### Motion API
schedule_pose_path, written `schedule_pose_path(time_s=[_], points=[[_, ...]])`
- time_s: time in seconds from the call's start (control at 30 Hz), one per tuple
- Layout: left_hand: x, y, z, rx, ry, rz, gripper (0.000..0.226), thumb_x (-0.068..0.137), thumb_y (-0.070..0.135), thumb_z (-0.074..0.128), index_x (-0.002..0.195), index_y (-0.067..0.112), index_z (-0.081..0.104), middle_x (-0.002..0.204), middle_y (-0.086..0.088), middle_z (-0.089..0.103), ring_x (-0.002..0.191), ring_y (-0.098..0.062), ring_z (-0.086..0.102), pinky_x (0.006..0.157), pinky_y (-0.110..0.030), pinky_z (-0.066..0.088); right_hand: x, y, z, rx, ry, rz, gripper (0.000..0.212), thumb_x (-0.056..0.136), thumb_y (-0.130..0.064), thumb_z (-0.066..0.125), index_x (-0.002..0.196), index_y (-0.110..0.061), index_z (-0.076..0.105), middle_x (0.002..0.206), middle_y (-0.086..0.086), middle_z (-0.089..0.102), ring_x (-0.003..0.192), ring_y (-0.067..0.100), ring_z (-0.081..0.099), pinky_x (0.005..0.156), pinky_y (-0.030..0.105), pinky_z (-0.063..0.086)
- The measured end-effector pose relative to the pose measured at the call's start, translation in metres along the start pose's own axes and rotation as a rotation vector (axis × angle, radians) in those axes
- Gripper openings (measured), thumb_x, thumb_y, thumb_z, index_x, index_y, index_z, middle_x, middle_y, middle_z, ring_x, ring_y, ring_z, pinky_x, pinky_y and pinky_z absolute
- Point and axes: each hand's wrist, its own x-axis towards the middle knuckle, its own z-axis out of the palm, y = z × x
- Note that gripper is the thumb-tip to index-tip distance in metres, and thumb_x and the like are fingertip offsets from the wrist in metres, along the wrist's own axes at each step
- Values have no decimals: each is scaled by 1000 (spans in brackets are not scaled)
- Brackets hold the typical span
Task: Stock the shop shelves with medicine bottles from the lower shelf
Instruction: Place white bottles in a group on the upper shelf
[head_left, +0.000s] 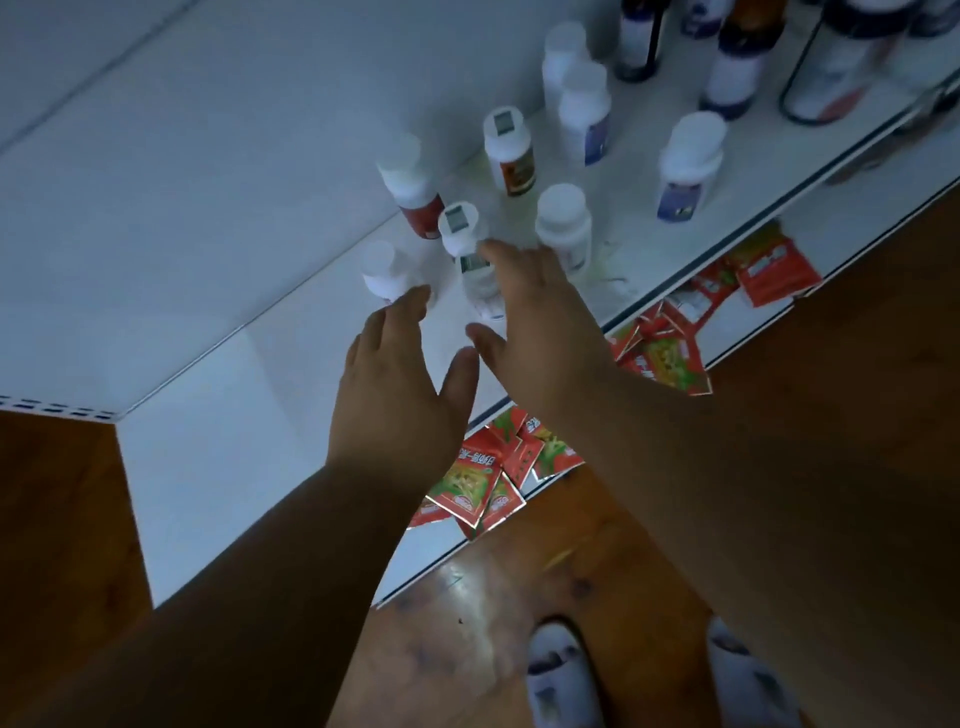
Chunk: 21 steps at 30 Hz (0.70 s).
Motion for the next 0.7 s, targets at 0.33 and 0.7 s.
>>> schedule_pose_path(time_s=[0.33,0.7], points=[[1,-13,21,-177,4,11,62,92,64,30,145,33,37,142,16,46,118,4,47,95,-13,37,4,11,10,447,167,116,36,90,-16,68,117,-16,45,109,4,60,93,10,64,81,24,54],[-88,90,-50,-458,-187,-7,73,90,72,13,147,33,37,147,16,42,135,-4,42,112,-41,39,-103,-37,-120,1097,22,493,32,100,-37,52,117,-11,55,84,-8,60,75,15,61,69,22,51]])
